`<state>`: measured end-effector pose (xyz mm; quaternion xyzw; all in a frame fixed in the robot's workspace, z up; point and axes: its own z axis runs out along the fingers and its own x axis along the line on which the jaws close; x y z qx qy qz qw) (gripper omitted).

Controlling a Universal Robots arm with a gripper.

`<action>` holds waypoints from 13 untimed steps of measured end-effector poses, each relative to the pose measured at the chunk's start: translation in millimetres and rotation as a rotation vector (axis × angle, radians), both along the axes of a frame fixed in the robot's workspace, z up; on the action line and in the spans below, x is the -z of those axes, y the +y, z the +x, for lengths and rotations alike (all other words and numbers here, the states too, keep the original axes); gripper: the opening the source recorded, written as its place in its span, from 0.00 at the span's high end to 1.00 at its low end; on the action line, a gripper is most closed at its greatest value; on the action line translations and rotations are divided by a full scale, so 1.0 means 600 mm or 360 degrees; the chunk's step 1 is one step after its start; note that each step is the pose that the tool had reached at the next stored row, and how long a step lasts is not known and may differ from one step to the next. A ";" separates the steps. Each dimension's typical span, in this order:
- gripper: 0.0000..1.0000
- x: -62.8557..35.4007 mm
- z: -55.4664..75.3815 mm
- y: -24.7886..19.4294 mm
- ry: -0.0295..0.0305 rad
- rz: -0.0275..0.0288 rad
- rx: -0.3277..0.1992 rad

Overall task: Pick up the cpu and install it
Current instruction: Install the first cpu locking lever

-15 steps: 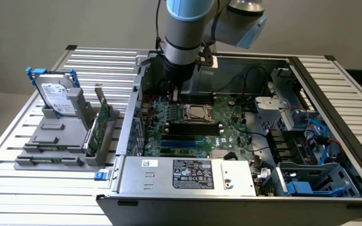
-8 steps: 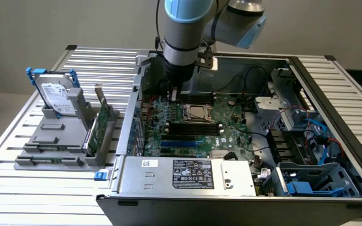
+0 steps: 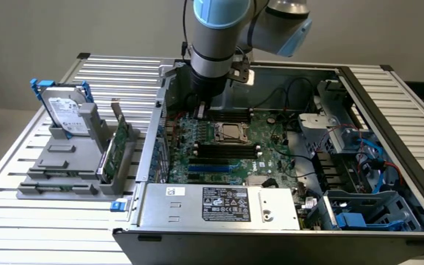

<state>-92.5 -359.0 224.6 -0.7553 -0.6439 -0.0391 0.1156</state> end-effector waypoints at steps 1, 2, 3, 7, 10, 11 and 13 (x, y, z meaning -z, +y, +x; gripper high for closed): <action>0.89 0.000 0.000 -0.0002 0.00169 0.00060 0.0004; 0.89 0.000 -0.001 -0.0002 0.00316 0.00105 0.0010; 0.89 0.000 -0.001 -0.0002 0.00425 0.00138 0.0016; 0.89 0.000 -0.003 -0.0002 0.00662 0.00246 0.0053; 0.89 0.000 -0.004 -0.0003 0.00770 0.00317 0.0086; 0.89 0.000 -0.004 -0.0003 0.00802 0.00340 0.0097; 0.89 0.000 -0.005 -0.0002 0.00858 0.00386 0.0121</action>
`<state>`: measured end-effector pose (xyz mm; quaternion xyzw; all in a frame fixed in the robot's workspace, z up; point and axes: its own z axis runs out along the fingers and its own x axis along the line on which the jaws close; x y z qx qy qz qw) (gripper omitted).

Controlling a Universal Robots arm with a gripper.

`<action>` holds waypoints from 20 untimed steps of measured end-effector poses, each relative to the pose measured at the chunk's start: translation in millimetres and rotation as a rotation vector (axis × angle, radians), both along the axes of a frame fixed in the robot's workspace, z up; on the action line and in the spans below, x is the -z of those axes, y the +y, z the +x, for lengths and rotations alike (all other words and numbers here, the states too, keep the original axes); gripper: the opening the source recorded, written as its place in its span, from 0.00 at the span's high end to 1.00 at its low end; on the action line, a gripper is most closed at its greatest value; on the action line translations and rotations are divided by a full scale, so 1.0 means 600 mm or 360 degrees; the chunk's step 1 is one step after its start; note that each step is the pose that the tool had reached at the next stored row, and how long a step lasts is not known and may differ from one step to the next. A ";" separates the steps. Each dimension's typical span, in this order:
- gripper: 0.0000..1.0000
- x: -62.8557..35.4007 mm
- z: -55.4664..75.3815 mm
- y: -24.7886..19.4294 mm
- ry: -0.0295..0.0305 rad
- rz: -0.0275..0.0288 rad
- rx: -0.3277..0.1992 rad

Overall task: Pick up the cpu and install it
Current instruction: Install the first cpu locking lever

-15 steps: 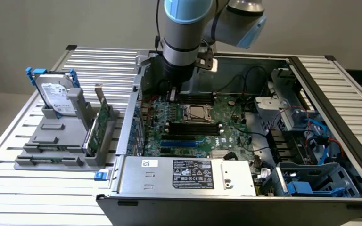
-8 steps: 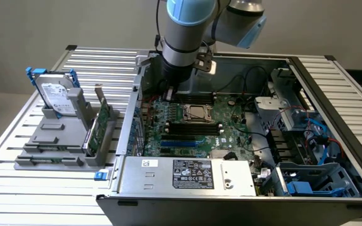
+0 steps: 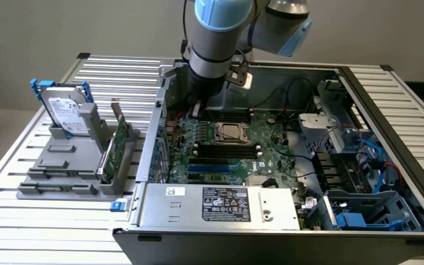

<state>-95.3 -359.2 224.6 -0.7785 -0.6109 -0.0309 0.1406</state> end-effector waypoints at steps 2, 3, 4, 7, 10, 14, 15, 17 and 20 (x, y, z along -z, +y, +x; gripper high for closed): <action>0.89 0.000 0.000 0.0000 0.00036 0.00041 0.0025; 0.89 0.000 -0.001 0.0000 0.00050 0.00061 0.0041; 0.89 0.000 -0.001 0.0000 0.00058 0.00078 0.0057; 0.89 0.000 -0.001 0.0000 0.00076 0.00132 0.0104; 0.89 0.000 -0.001 0.0000 0.00090 0.00195 0.0151; 0.89 0.000 -0.002 0.0000 0.00101 0.00327 0.0213; 0.89 0.000 -0.002 0.0000 0.00114 0.00350 0.0227; 0.89 0.000 -0.003 -0.0002 0.00220 0.00384 0.0248; 0.89 0.000 -0.005 -0.0008 0.00364 0.00478 0.0267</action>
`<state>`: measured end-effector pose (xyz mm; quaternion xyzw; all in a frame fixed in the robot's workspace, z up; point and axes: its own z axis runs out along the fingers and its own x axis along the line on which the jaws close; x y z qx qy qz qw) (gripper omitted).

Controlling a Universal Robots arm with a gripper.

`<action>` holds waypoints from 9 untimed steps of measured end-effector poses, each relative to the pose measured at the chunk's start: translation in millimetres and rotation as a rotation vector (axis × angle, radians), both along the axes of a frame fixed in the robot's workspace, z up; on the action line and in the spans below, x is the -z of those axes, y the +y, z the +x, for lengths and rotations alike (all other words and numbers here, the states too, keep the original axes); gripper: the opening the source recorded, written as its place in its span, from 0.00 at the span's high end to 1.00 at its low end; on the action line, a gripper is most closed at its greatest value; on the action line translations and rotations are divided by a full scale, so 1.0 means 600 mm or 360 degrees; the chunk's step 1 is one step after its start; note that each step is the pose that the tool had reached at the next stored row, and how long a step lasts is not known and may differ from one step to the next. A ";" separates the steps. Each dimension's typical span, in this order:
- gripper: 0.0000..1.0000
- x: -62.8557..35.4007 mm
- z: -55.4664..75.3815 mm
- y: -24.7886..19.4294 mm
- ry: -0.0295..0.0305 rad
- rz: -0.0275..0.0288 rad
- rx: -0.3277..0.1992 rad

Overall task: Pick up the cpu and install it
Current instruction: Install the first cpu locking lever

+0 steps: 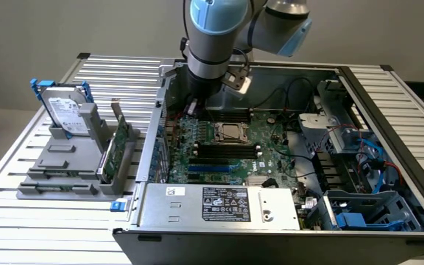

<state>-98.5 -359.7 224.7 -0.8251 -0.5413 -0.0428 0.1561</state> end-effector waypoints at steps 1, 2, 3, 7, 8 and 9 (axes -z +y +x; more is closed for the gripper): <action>0.89 0.000 -0.001 -0.0001 0.00031 0.00077 0.0010; 0.89 -0.001 -0.001 0.0000 0.00049 0.00151 0.0022; 0.89 -0.001 -0.002 0.0000 0.00061 0.00227 0.0035; 0.89 -0.002 -0.004 0.0000 0.00178 0.00496 0.0081; 0.89 -0.003 -0.005 0.0000 0.00217 0.00561 0.0091; 0.89 -0.003 -0.006 0.0000 0.00246 0.00622 0.0101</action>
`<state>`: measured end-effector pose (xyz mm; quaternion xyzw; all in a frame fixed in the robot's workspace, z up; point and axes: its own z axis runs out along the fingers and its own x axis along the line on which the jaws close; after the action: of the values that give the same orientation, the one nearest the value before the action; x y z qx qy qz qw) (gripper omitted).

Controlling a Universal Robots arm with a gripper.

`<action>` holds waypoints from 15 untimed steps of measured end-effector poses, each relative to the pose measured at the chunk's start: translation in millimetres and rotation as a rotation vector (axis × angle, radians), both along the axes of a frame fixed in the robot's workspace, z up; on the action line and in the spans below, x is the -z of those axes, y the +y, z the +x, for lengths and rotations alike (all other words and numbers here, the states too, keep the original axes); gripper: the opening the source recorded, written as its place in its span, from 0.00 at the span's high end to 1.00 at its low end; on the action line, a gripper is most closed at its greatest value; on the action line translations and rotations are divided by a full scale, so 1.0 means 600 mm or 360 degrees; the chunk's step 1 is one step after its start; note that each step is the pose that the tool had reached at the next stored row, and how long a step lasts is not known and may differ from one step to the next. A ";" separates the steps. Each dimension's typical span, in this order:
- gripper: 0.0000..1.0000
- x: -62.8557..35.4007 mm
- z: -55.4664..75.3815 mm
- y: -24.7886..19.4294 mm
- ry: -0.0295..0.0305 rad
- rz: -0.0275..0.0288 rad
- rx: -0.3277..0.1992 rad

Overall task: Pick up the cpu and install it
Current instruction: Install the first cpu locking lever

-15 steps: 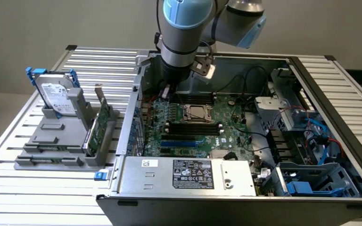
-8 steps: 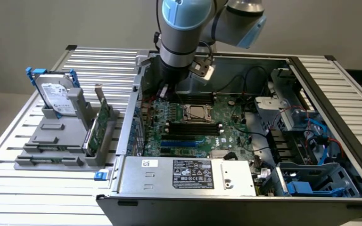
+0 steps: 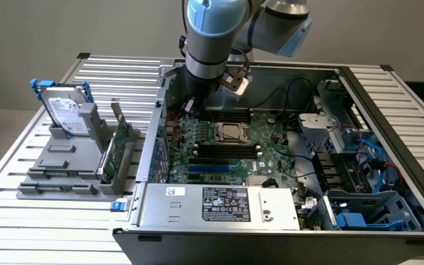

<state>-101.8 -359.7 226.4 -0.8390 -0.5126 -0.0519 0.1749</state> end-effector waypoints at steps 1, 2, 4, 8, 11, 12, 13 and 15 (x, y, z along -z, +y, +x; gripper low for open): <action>0.89 0.000 0.000 0.0000 0.00018 0.00051 0.0012; 0.89 0.000 -0.001 0.0000 0.00030 0.00083 0.0028; 0.89 0.000 -0.001 0.0000 0.00033 0.00107 0.0064; 0.89 0.000 -0.002 0.0000 0.00026 0.00112 0.0146; 0.89 0.000 -0.002 0.0000 -0.00015 0.00146 0.0202; 0.89 0.000 -0.002 0.0000 -0.00036 0.00176 0.0217; 0.89 0.000 -0.002 0.0000 -0.00054 0.00214 0.0232; 0.89 0.000 -0.002 0.0000 -0.00085 0.00293 0.0258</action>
<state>-102.8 -359.7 226.4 -0.8760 -0.4429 -0.0729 0.1765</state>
